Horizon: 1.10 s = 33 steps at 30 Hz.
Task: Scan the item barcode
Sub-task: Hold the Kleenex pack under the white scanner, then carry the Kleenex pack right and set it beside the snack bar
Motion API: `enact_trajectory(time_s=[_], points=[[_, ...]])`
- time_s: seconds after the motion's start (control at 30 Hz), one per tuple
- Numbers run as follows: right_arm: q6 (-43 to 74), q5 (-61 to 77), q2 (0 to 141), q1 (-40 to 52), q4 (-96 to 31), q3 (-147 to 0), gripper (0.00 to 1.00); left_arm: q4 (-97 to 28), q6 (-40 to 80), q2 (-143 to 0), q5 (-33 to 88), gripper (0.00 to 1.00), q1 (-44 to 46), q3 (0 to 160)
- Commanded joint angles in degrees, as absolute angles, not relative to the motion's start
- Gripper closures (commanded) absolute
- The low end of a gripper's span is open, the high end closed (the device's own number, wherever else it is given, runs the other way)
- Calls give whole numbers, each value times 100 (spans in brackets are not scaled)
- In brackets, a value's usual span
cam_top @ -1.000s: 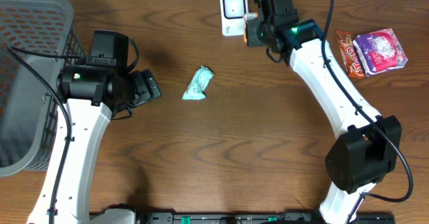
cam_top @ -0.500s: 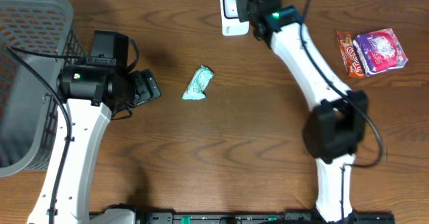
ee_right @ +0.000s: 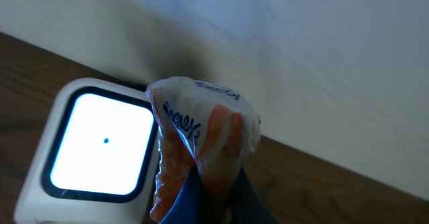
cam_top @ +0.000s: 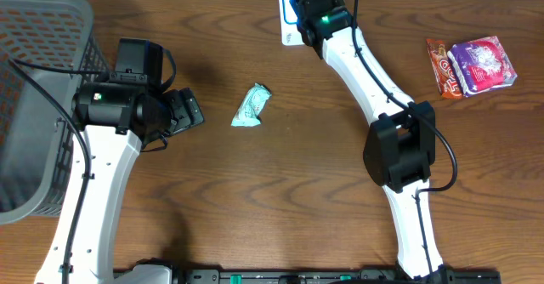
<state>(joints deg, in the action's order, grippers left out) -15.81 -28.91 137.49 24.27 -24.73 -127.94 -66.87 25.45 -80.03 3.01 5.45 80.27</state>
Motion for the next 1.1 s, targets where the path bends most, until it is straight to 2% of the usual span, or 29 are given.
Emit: enact_trajectory(time_s=[0.0, 0.13, 0.3, 0.5, 0.63, 0.83, 1.07], points=[[-1743, -2558, 13808, 2484, -2469, -12949, 99, -6705, 2512, -7972, 231, 5, 519, 8020], [-1835, -2547, 14000, 2545, -2477, -12947, 99, -6702, 2512, -7972, 231, 5, 519, 8020], [-1876, -3288, 14127, 2563, -2499, -12947, 99, -6705, 2512, -7972, 231, 5, 519, 8020], [-1907, -3297, 14099, 2657, -2630, -12971, 99, -6705, 2512, -7972, 231, 5, 519, 8020], [-1090, -3603, 13937, 2563, -3070, -12978, 99, -6705, 2512, -7972, 231, 5, 519, 8020], [-478, -3524, 13467, 1861, -4110, -12978, 99, -6702, 2512, -7972, 231, 5, 519, 8020], [-1234, -3518, 13334, 751, -5721, -12954, 99, -6702, 2512, -7972, 231, 5, 519, 8020]])
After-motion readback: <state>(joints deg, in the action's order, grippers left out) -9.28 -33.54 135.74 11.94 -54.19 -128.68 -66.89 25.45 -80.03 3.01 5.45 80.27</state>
